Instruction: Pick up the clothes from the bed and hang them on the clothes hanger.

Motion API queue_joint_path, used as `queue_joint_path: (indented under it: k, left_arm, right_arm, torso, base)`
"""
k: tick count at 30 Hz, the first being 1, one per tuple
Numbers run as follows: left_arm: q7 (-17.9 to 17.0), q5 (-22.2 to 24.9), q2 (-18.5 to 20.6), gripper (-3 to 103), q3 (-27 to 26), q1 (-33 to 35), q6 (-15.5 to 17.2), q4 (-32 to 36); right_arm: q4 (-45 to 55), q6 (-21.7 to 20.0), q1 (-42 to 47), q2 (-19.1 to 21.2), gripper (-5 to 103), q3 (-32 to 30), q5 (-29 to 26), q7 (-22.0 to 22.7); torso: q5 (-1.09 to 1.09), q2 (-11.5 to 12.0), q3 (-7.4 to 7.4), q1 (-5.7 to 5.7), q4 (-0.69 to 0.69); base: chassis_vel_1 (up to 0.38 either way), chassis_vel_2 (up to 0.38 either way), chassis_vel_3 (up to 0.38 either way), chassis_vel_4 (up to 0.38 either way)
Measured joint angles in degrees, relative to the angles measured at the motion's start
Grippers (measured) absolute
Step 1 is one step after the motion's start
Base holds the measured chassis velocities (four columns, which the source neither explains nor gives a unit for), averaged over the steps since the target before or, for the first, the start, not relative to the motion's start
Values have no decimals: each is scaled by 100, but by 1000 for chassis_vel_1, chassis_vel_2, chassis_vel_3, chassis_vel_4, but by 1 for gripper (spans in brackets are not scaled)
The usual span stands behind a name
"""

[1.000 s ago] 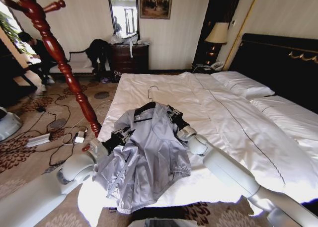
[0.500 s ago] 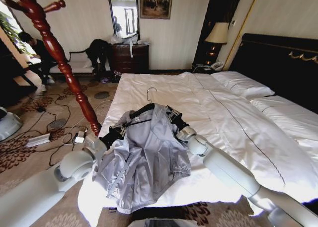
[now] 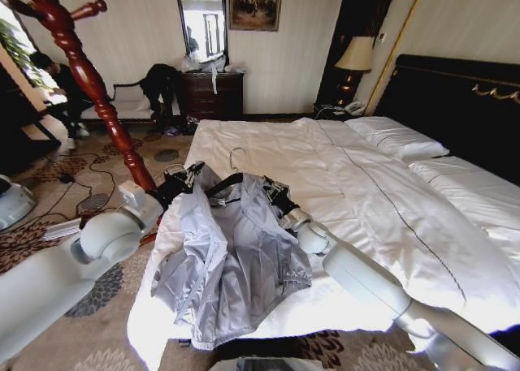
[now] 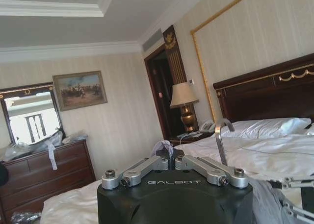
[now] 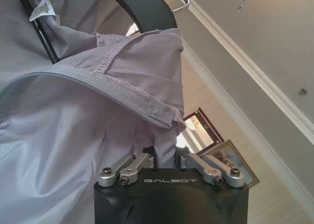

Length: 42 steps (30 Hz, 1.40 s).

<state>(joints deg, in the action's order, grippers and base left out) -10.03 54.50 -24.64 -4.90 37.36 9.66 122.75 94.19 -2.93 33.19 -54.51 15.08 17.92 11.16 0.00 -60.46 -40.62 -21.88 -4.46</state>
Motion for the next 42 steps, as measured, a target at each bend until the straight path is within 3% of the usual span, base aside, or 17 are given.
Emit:
queue_joint_path:
  k: [2, 3, 7, 10, 13, 15, 18, 21, 33, 38, 40, 42]
  left_arm:
    - [45, 47, -83, 1, 494, -588, 15, -132]
    - [45, 47, -83, 1, 494, -588, 15, -132]
    - [197, 78, -393, 1, 1821, -2098, 9, -557]
    - [242, -5, -460, 1, 2253, -2446, -11, -604]
    - [335, -145, -353, 1, 2264, -2363, -13, -332]
    - [424, -367, -168, 1, 2204, -1880, -22, -23]
    - [481, -596, -97, 1, 2268, -1647, -64, 60]
    - [525, -775, -147, 1, 2444, -1566, -98, 51]
    - [524, -1099, -435, -2, 2853, -1409, -137, -159]
    - [520, -1039, -412, 10, 2807, -1368, -145, -55]
    - [504, -1020, -364, 21, 2761, -1308, -145, -25]
    - [494, -1025, -337, 21, 2743, -1278, -146, -25]
  right_arm:
    - [-7, 0, -14, -3, 18, 6, -2, -9]
    - [-7, 0, -14, -3, 18, 6, -2, -9]
    - [-17, 0, -2, -23, 18, -62, -6, -13]
    - [-12, 1, 52, -8, 18, -124, -6, -13]
    - [-5, 5, 107, 23, 18, -194, -6, -12]
    - [-2, 24, 147, 61, 18, -258, -7, -9]
    - [-12, 69, 158, 90, 18, -287, -10, -9]
    - [-34, 86, 113, 53, 18, -285, -18, -11]
    - [197, 53, 267, 109, 18, -322, -45, -17]
    - [251, 42, 321, 108, 18, -330, -41, -17]
    - [275, 37, 359, 113, 18, -331, -38, -17]
    - [278, 36, 372, 114, 18, -336, -36, -17]
  torso:
    - [-1, 0, 0, 0, 0]
    - [-1, 0, 0, 0, 0]
    - [0, 0, 0, 0, -3]
    - [2, 0, -1, -2, -5]
    - [2, 1, 0, -2, -3]
    - [1, 1, 1, 2, 4]
    - [-2, 0, 1, 2, 4]
    - [1, 1, 0, 1, -2]
    - [0, 1, 0, 1, -2]
    - [0, 0, 1, 1, -1]
    - [0, 0, 1, 1, -1]
    - [0, -1, 0, 1, 0]
  base:
    - [0, 0, 0, 0]
    - [0, 0, 0, 0]
    - [0, 0, 0, 0]
    - [0, 0, 0, 0]
    - [0, 0, 0, 0]
    - [0, 0, 0, 0]
    - [0, 0, 0, 0]
    - [0, 0, 0, 0]
    - [0, 0, 0, 0]
    - [0, 0, 0, 0]
    - [0, 0, 0, 0]
    - [0, 0, 0, 0]
